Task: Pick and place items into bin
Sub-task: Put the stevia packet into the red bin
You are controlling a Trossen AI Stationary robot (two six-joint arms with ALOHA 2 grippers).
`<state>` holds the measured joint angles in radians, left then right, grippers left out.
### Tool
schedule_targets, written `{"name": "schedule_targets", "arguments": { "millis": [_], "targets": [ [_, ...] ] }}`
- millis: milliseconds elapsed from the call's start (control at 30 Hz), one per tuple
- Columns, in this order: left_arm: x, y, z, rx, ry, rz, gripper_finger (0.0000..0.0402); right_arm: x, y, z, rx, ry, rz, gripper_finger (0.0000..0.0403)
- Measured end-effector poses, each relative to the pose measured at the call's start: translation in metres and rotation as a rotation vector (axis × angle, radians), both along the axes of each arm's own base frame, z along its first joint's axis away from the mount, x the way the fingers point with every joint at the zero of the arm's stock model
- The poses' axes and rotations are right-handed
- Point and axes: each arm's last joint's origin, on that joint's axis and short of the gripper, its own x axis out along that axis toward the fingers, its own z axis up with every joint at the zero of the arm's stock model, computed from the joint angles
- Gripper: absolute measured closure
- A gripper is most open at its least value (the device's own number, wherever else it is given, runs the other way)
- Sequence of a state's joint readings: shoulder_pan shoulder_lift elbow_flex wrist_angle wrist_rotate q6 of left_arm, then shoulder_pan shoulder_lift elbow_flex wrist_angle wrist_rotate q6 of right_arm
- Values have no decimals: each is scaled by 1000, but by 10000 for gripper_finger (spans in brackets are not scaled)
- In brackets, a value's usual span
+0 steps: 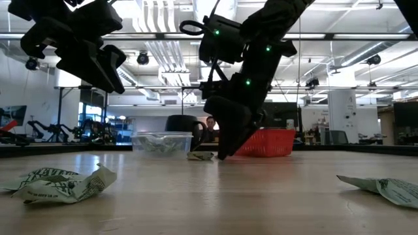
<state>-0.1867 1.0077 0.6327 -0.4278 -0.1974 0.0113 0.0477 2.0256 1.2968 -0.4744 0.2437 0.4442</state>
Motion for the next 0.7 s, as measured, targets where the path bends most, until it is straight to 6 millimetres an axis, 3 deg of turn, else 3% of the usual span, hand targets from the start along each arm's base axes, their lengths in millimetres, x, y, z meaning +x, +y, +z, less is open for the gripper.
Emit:
{"name": "schedule_targets", "arguments": {
  "millis": [233,700],
  "targets": [
    [0,0,0,0,0,0,265,1,-8,1,-2,-5,-21,186],
    [0,0,0,1,-1,0,265,1,-11,2,-47,-12,-44,203]
  ]
}}
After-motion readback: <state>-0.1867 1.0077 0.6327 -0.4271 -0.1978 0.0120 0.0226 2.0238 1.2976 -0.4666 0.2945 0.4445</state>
